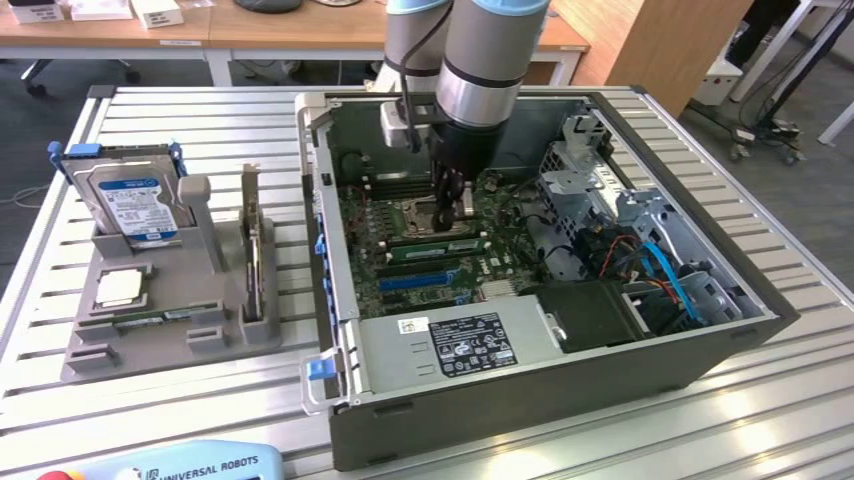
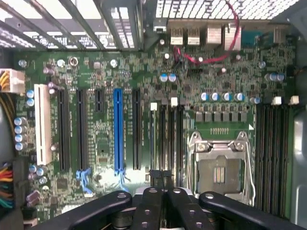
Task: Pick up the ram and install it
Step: 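Press down the ram until it locks into place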
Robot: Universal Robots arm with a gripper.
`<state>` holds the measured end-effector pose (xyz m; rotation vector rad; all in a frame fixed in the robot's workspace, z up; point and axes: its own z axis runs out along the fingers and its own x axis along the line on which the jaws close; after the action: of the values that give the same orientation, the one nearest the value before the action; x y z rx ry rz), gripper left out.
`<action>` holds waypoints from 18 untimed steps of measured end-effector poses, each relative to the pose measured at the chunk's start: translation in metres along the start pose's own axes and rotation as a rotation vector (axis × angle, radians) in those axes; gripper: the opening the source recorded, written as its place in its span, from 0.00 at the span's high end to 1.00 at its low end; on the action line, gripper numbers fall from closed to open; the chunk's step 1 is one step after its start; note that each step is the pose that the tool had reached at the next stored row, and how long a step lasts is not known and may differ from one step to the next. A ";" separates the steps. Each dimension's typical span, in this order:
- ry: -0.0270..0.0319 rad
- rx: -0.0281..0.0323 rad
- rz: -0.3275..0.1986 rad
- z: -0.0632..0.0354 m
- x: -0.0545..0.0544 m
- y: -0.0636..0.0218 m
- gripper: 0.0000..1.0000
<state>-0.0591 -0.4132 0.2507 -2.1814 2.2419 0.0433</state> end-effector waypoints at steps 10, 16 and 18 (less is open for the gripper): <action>-0.0001 0.0000 0.000 -0.0001 0.000 -0.0115 0.90; -0.0001 0.0001 0.002 -0.0001 0.000 -0.0115 0.90; -0.0001 0.0001 0.004 -0.0001 0.000 -0.0115 0.90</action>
<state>-0.0476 -0.4131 0.2507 -2.1769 2.2461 0.0434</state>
